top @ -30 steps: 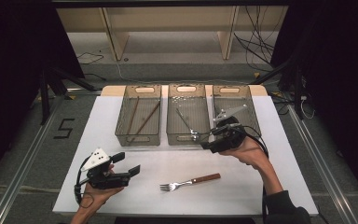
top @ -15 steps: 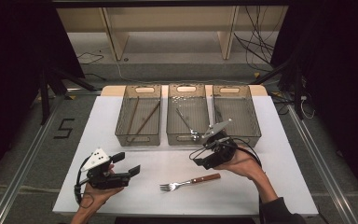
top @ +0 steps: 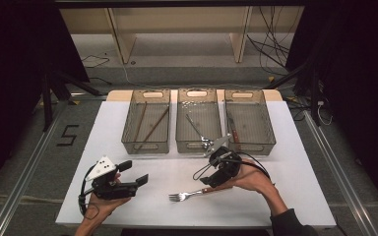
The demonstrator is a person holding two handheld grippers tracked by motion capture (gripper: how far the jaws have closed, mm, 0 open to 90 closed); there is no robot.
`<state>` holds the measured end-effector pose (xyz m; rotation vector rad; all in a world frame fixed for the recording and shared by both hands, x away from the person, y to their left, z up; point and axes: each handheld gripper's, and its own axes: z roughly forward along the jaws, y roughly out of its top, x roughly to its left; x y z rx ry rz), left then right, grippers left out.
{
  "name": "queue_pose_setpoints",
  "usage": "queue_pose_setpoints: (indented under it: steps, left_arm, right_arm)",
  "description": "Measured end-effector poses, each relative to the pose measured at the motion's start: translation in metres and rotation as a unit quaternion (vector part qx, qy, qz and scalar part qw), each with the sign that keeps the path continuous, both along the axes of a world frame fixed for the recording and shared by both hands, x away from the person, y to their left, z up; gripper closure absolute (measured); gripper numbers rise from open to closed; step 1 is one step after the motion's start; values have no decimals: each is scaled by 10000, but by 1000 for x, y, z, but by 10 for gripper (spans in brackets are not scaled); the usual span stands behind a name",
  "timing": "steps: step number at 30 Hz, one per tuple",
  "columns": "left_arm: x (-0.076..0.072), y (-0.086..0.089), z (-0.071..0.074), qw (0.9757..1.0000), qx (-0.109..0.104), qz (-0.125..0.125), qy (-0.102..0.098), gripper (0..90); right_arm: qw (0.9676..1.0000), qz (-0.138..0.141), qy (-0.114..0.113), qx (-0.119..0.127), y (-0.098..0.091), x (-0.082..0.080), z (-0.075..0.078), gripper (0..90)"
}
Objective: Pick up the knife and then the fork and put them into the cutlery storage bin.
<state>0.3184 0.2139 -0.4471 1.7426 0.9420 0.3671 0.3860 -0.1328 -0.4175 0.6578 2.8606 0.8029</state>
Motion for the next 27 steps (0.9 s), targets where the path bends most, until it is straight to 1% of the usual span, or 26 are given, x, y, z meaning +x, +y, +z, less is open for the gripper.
queue_pose_setpoints:
  steps: [5,7,11,12,16,17,19,21,23,27]
  left_arm:
    - [0,0,0,10000,7,-5,-10,167]
    - [0,0,0,10000,8,-4,-7,167]
    - [0,0,0,10000,8,-7,-6,167]
    - [0,0,0,10000,8,-8,-6,167]
    - [0,0,0,10000,17,-9,-14,167]
    - [0,0,0,10000,15,-9,-15,167]
    - [0,0,0,10000,11,-7,-11,167]
    - [0,0,0,10000,17,-11,-16,167]
    - [0,0,0,10000,18,-11,-15,167]
    - [0,0,0,10000,25,-23,-17,167]
  right_arm:
    - [9999,78,57,-111,5,-2,-5,264]
    - [9997,105,107,-209,6,-3,-6,263]
    - [9988,280,115,-375,9,-5,-10,268]
    - [9985,267,160,-441,10,-6,-11,273]
    - [9968,435,124,-666,13,-7,-16,288]
    - [9964,392,167,-729,14,-8,-17,292]
    - [9954,520,172,-780,16,-8,-21,308]
    - [9941,585,204,-885,17,-9,-23,327]
    - [9937,588,199,-933,18,-10,-26,344]
    - [9914,615,216,-1132,19,-10,-30,382]
